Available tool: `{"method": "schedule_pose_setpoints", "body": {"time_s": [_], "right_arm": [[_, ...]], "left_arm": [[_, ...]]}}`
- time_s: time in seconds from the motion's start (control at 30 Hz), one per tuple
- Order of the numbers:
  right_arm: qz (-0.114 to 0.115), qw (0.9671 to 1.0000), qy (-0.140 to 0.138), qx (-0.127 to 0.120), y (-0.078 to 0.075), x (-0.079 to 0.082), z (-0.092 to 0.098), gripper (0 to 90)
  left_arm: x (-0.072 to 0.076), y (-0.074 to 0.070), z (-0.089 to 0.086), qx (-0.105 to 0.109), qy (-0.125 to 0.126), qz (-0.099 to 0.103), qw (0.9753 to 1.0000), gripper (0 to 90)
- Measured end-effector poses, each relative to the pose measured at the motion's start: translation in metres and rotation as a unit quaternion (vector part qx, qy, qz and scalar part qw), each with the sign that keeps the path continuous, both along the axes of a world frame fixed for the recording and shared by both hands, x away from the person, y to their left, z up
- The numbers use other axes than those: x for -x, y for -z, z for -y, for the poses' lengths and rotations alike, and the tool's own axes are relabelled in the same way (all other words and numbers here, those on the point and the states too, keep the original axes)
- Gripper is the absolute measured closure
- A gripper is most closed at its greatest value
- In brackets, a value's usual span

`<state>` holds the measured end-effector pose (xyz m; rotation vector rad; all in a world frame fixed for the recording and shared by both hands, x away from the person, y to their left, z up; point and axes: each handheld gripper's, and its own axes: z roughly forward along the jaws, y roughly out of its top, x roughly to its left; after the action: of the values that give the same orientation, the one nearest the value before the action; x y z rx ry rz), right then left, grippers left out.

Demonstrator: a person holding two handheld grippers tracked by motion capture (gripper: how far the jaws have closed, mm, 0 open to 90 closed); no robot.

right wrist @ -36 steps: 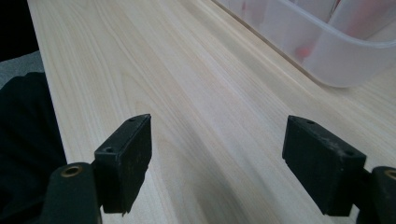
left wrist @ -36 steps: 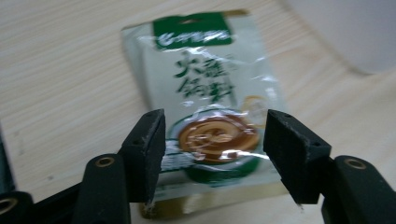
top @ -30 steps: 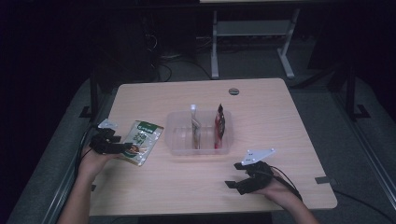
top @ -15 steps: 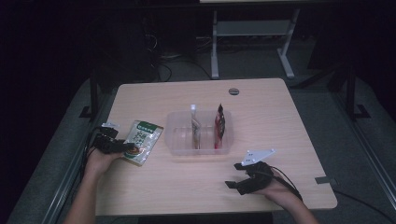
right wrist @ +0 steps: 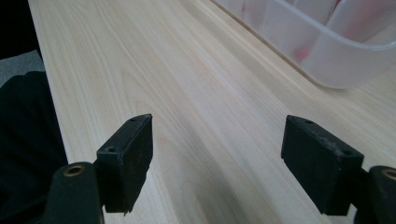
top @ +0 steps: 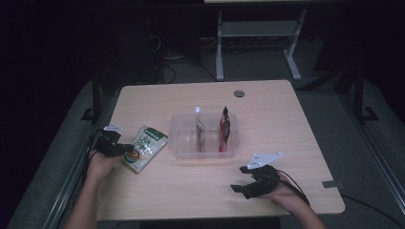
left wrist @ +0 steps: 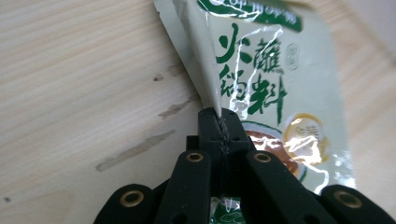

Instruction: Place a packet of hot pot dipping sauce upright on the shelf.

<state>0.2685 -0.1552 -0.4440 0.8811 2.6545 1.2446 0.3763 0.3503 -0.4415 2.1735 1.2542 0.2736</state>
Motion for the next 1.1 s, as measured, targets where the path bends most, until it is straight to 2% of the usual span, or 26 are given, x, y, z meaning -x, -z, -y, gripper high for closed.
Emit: {"method": "schedule_pose_setpoints", "body": {"time_s": [0.03, 0.17, 0.27, 0.33, 0.47, 0.6, 0.63, 0.67, 0.73, 0.77, 0.8, 0.83, 0.97, 1.0, 1.03, 1.1], "right_arm": [[0.002, 1.0000, 0.001, 0.000, 0.000, -0.001, 0.001, 24.7], [-0.001, 1.0000, 0.008, -0.003, 0.000, -0.002, 0.004, 24.7], [0.004, 0.9999, 0.009, -0.006, -0.002, -0.001, 0.007, 24.6], [-0.002, 0.9999, 0.015, -0.008, -0.002, -0.001, 0.008, 24.6], [0.001, 0.9997, 0.019, -0.013, -0.004, -0.001, 0.010, 24.6], [0.003, 0.9997, 0.020, -0.015, -0.004, -0.002, 0.011, 24.6], [0.003, 0.9997, 0.020, -0.014, -0.004, -0.002, 0.011, 24.6], [0.004, 0.9997, 0.021, -0.015, -0.004, -0.002, 0.011, 24.6], [0.004, 0.9997, 0.021, -0.014, -0.004, -0.001, 0.011, 24.6], [0.003, 0.9996, 0.023, -0.015, -0.004, -0.001, 0.012, 24.6], [0.003, 0.9996, 0.023, -0.015, -0.004, -0.001, 0.012, 24.6], [0.001, 0.9995, 0.026, -0.016, -0.005, -0.001, 0.012, 24.6], [0.000, 0.9994, 0.029, -0.018, -0.005, -0.002, 0.013, 24.6], [0.000, 0.9994, 0.029, -0.018, -0.005, -0.002, 0.013, 24.6], [0.002, 0.9993, 0.031, -0.022, -0.006, -0.002, 0.015, 24.6], [0.004, 0.9991, 0.035, -0.022, -0.006, -0.001, 0.017, 24.6]], "left_arm": [[0.001, -0.002, -0.002, 0.010, 0.002, -0.001, 0.9999, 90.0], [0.013, -0.010, -0.010, 0.020, 0.014, -0.012, 0.9996, 90.0], [0.026, -0.017, -0.017, 0.039, 0.019, -0.010, 0.9990, 90.0], [0.035, -0.021, -0.019, 0.040, 0.028, -0.006, 0.9988, 90.0], [0.056, -0.027, -0.017, 0.041, 0.048, -0.007, 0.9980, 90.0], [0.075, -0.029, -0.012, 0.052, 0.071, -0.008, 0.9961, 90.0], [0.075, -0.029, -0.012, 0.052, 0.071, -0.008, 0.9961, 90.0], [0.086, -0.030, -0.007, 0.057, 0.086, -0.010, 0.9946, 90.0], [0.090, -0.031, -0.004, 0.058, 0.089, -0.010, 0.9943, 90.0], [0.099, -0.031, 0.001, 0.060, 0.103, -0.012, 0.9928, 90.0], [0.099, -0.031, 0.001, 0.060, 0.103, -0.012, 0.9928, 90.0], [0.107, -0.030, 0.007, 0.067, 0.115, -0.016, 0.9909, 90.0], [0.115, -0.029, 0.022, 0.086, 0.144, -0.021, 0.9856, 90.0], [0.115, -0.029, 0.022, 0.086, 0.144, -0.021, 0.9856, 90.0], [0.115, -0.029, 0.033, 0.092, 0.163, -0.026, 0.9820, 90.0], [0.115, -0.028, 0.046, 0.100, 0.183, -0.032, 0.9774, 90.0]]}}
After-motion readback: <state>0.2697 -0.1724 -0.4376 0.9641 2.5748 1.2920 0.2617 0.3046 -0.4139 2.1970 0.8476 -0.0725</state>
